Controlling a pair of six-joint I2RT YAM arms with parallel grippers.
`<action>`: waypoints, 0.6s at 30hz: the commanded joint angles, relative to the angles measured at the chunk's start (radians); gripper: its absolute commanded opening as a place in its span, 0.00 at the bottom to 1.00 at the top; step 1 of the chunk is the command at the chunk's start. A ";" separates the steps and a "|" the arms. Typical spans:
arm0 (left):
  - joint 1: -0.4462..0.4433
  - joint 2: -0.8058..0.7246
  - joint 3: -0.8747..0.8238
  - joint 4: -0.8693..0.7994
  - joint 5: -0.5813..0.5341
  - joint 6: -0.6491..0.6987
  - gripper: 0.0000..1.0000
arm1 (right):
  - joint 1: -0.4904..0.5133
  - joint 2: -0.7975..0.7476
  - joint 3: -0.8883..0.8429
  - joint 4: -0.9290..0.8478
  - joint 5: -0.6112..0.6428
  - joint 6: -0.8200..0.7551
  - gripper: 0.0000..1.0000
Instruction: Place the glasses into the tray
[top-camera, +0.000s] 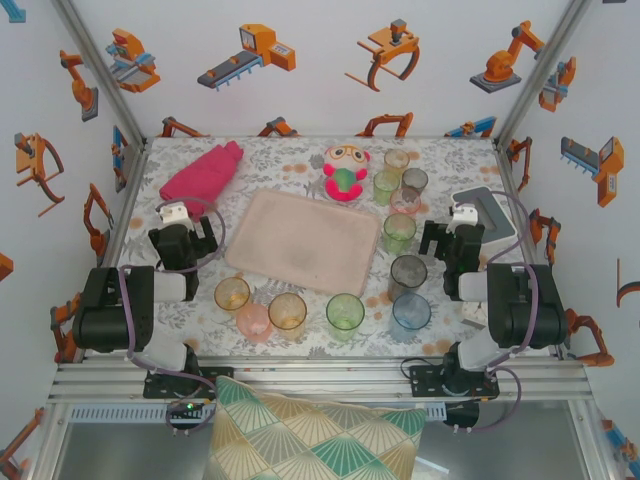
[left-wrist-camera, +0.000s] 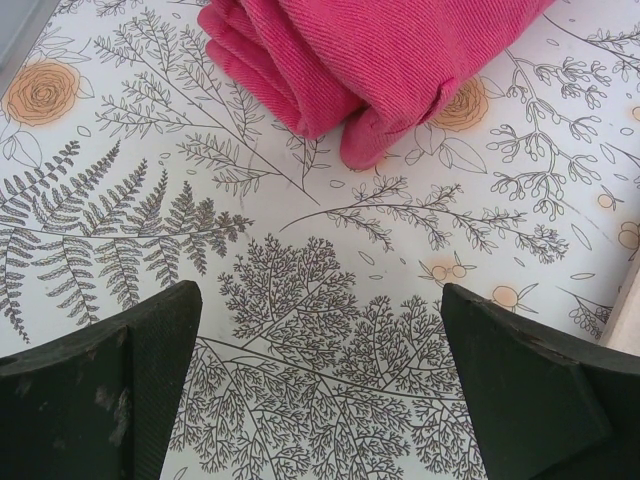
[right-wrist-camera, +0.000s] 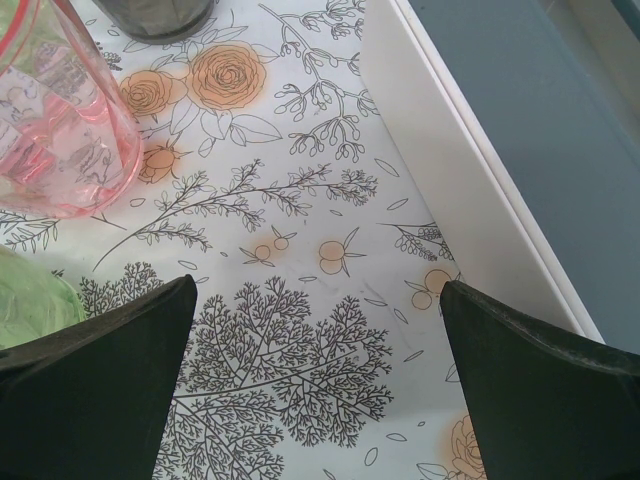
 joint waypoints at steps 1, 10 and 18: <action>-0.003 0.006 0.020 0.003 -0.003 0.015 0.97 | -0.007 -0.002 0.019 0.034 0.002 -0.006 0.99; -0.002 0.006 0.019 0.003 -0.003 0.014 0.97 | -0.006 -0.001 0.019 0.033 0.010 -0.004 0.99; -0.009 0.005 0.023 0.000 0.002 0.026 0.97 | -0.006 -0.004 0.016 0.029 0.090 0.023 0.99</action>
